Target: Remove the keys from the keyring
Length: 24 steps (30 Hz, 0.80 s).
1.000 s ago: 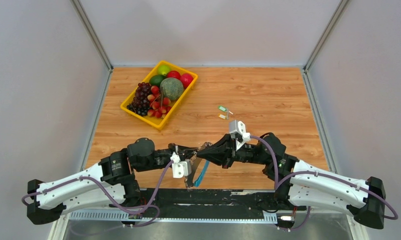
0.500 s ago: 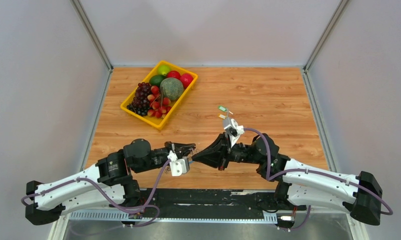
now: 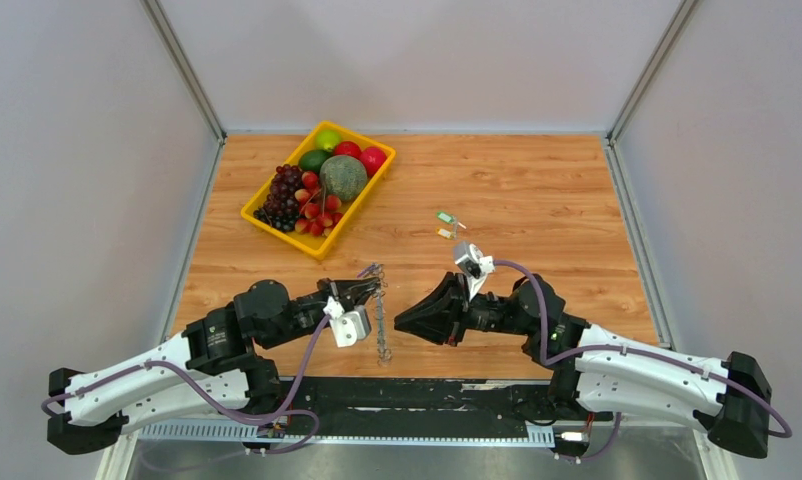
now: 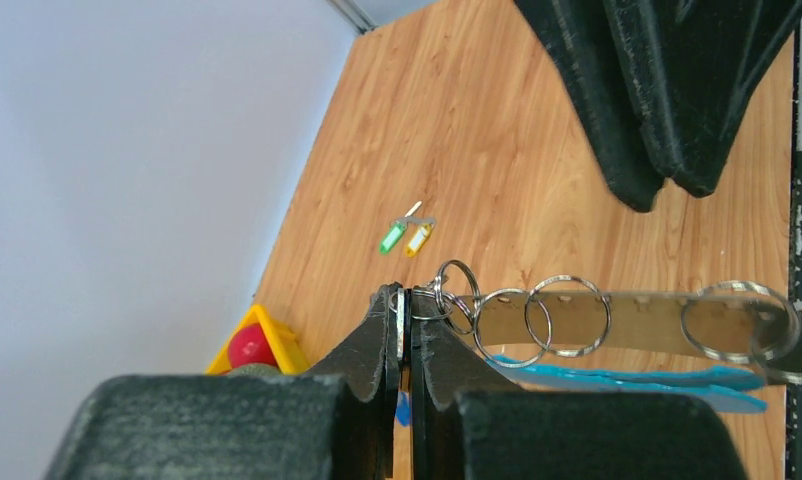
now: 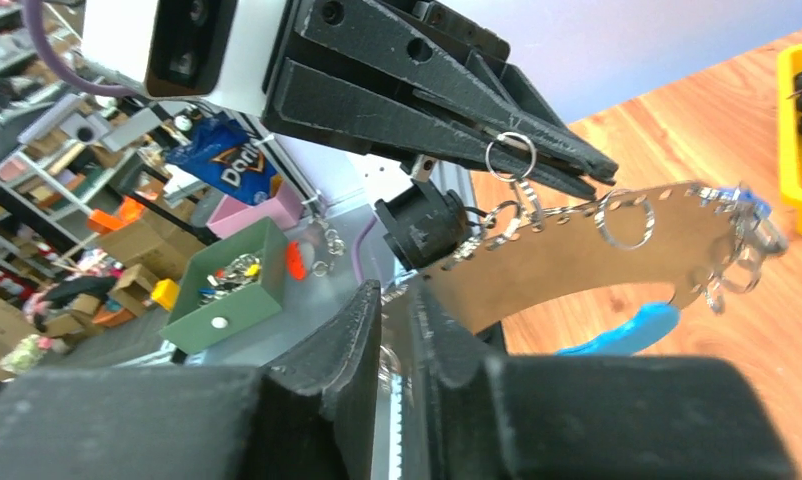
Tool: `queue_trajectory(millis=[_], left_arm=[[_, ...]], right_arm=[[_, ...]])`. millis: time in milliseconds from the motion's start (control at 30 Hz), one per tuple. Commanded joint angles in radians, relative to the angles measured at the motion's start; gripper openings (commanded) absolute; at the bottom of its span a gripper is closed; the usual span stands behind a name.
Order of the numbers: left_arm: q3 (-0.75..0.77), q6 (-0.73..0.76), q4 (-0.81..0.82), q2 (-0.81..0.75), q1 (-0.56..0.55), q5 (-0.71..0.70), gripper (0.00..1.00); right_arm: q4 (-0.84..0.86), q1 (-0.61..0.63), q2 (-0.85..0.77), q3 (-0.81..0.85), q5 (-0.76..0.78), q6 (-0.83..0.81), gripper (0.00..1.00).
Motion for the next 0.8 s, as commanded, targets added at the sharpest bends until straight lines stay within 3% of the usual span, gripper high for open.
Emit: queue_trajectory(millis=[0,333,767], left_arm=[[0.003,0.015,0.05,-0.001,0.002,0.031,0.0],[0.003,0.017,0.042,0.0,0.002,0.089,0.0],[0.003,0.015,0.04,0.004,0.002,0.107,0.0]], right_arm=[[-0.148,0.003,-0.018,0.096,0.055,-0.187,0.24],[-0.251,0.002,-0.009,0.156,0.067,-0.553,0.37],[-0.256,0.005,0.072,0.224,0.042,-0.597,0.31]])
